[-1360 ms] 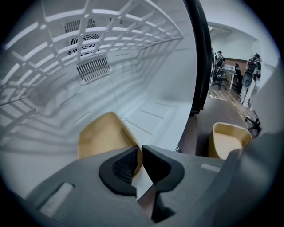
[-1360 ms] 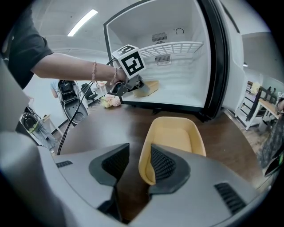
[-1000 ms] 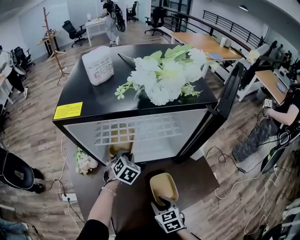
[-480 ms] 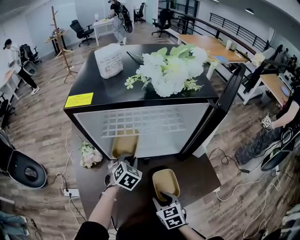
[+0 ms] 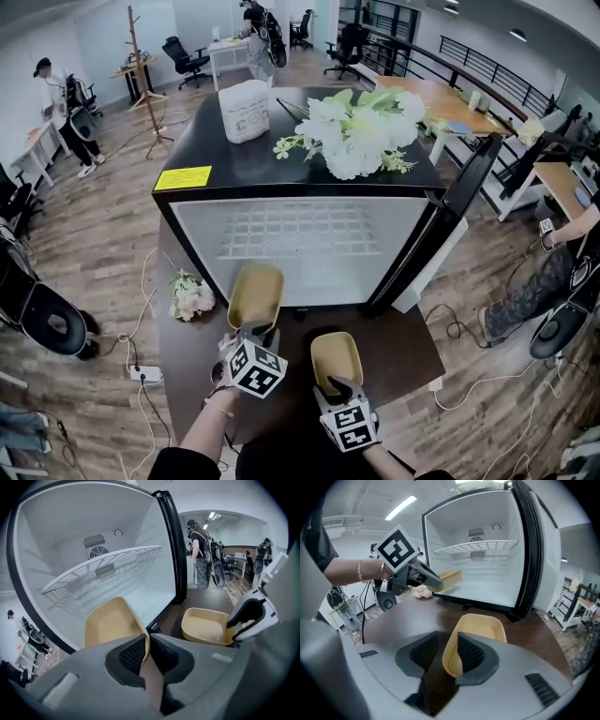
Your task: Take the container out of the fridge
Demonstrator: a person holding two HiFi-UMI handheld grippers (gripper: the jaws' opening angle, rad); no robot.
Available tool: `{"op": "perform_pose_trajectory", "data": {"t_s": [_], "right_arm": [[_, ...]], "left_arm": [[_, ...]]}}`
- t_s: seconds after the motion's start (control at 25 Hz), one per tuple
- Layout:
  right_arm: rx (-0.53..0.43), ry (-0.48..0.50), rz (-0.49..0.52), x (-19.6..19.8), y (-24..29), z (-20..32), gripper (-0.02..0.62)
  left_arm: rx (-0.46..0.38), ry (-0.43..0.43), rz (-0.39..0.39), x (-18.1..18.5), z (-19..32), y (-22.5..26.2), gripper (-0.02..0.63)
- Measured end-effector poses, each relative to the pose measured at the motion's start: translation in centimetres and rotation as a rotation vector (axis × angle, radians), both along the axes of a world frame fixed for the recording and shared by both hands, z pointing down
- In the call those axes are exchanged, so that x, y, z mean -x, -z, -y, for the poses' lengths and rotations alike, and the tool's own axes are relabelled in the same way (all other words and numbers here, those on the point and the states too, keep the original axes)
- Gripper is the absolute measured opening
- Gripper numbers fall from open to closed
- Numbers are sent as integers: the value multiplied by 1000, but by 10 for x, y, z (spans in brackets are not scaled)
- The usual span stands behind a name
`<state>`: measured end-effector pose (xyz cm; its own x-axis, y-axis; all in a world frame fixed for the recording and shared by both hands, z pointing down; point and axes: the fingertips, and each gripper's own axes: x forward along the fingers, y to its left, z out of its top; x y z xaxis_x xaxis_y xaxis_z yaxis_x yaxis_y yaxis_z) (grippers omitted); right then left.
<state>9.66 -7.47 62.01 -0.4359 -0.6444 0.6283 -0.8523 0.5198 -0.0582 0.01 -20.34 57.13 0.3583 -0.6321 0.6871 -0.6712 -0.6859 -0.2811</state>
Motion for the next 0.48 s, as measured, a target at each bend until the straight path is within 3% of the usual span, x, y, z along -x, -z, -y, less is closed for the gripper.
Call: {"op": "perform_pose_trajectory", "data": {"t_s": [0.48], "right_arm": [[-7,-10,-2,-17,-7,5,129]], "left_arm": [[86,66,10,12,-63,-33,35]]}}
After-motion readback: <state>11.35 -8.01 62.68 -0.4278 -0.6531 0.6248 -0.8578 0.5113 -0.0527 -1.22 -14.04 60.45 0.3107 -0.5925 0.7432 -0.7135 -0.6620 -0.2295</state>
